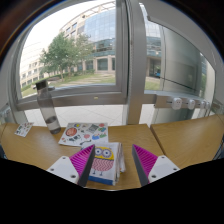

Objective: Fold towel

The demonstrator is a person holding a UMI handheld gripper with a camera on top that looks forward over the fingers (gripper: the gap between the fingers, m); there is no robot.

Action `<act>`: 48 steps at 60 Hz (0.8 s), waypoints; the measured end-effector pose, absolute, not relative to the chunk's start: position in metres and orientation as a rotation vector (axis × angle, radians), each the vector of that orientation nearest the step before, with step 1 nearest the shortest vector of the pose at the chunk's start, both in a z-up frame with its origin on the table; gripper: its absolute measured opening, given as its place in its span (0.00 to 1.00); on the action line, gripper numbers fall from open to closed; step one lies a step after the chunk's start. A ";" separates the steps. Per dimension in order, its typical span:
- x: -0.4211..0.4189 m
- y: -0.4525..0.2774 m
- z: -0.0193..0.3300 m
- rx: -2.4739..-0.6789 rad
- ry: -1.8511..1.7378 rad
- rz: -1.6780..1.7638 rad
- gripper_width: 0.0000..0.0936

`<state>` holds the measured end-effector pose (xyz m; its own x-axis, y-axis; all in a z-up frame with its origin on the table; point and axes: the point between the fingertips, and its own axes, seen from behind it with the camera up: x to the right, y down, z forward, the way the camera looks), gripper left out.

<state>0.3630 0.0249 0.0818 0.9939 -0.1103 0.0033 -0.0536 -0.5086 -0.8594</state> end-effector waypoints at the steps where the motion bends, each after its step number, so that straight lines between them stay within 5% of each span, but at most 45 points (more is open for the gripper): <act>1: 0.357 0.023 0.089 -2.094 0.110 -0.052 0.80; 15: 0.261 -0.026 0.142 -1.993 0.025 0.047 0.83; 48: 0.104 -0.144 0.114 -2.011 -0.018 0.072 0.84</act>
